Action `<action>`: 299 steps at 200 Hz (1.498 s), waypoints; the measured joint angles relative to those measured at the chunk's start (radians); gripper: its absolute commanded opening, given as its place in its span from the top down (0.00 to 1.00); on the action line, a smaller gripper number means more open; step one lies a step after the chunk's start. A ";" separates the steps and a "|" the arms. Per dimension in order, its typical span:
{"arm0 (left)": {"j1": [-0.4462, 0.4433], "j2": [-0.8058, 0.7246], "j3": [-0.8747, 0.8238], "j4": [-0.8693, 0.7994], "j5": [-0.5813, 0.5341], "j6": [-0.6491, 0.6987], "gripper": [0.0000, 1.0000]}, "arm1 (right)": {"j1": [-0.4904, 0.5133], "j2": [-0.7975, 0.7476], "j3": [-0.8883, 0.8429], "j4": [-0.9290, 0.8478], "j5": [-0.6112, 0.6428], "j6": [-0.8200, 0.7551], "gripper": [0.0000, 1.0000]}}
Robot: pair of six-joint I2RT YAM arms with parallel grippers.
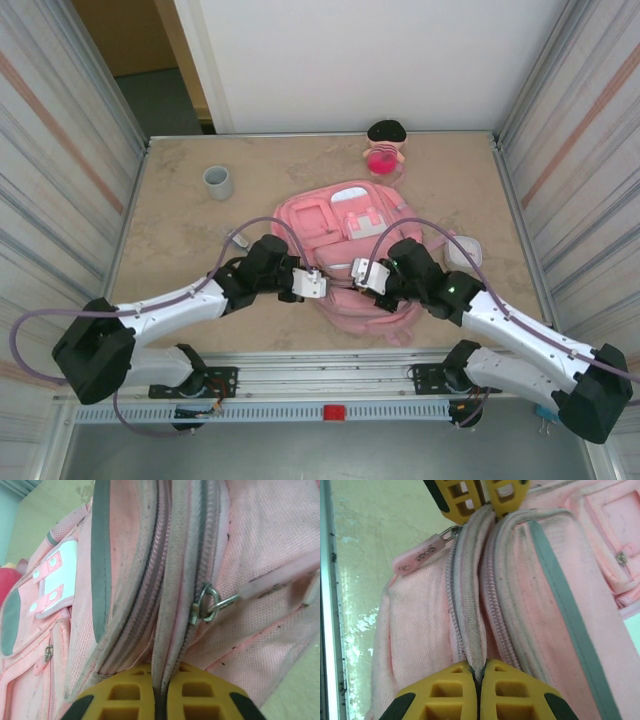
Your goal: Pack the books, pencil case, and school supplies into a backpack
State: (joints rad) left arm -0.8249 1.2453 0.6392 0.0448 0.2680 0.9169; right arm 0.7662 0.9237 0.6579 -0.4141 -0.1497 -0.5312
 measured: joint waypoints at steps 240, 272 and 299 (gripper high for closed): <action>-0.046 0.061 0.016 0.042 0.172 -0.726 1.00 | 0.403 -0.014 0.217 -0.323 0.374 1.337 0.63; -0.046 0.066 0.016 0.042 0.188 -0.739 1.00 | 0.431 0.184 0.306 -0.333 0.419 1.374 0.63; -0.046 0.066 0.017 0.041 0.193 -0.743 1.00 | 0.431 0.267 0.340 -0.337 0.441 1.376 0.65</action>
State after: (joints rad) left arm -0.8707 1.3113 0.6563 0.0860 0.4606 0.1741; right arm 1.1969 1.1908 0.9977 -0.7509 0.2909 0.8452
